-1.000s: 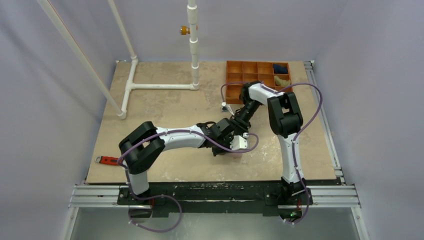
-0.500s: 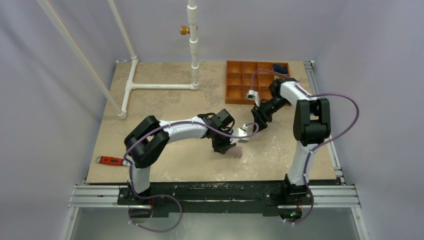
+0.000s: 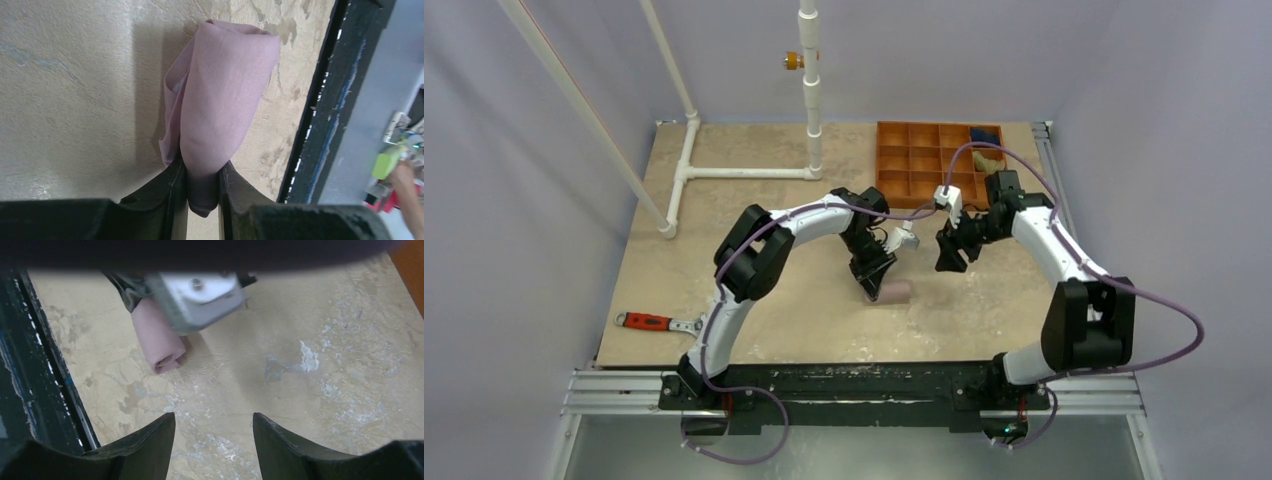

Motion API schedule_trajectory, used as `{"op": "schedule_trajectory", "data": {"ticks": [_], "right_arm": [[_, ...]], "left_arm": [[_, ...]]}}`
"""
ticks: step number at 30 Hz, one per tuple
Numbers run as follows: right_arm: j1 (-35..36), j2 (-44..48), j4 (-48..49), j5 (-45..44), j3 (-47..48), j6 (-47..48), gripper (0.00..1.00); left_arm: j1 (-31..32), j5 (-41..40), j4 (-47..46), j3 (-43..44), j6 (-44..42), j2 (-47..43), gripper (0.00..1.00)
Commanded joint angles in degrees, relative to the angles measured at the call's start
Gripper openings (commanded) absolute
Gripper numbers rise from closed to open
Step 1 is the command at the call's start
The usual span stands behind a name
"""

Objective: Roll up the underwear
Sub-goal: Roll the underwear to the center of the board.

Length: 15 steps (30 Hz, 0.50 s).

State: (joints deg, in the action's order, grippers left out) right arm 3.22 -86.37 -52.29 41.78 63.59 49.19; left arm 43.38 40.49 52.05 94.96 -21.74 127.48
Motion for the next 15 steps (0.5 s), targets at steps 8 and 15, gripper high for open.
{"op": "schedule_trajectory", "data": {"ticks": [8,15], "right_arm": [[18.51,17.59,19.09,-19.13,-14.04,-7.97,0.61],[29.69,16.21,23.85,-27.99,-16.30,-8.80,0.62]], "left_arm": [[-3.01,-0.50,13.03,11.53,-2.35,16.02,0.00],[-3.31,1.79,16.01,14.25,-2.86,18.64,0.00]]}}
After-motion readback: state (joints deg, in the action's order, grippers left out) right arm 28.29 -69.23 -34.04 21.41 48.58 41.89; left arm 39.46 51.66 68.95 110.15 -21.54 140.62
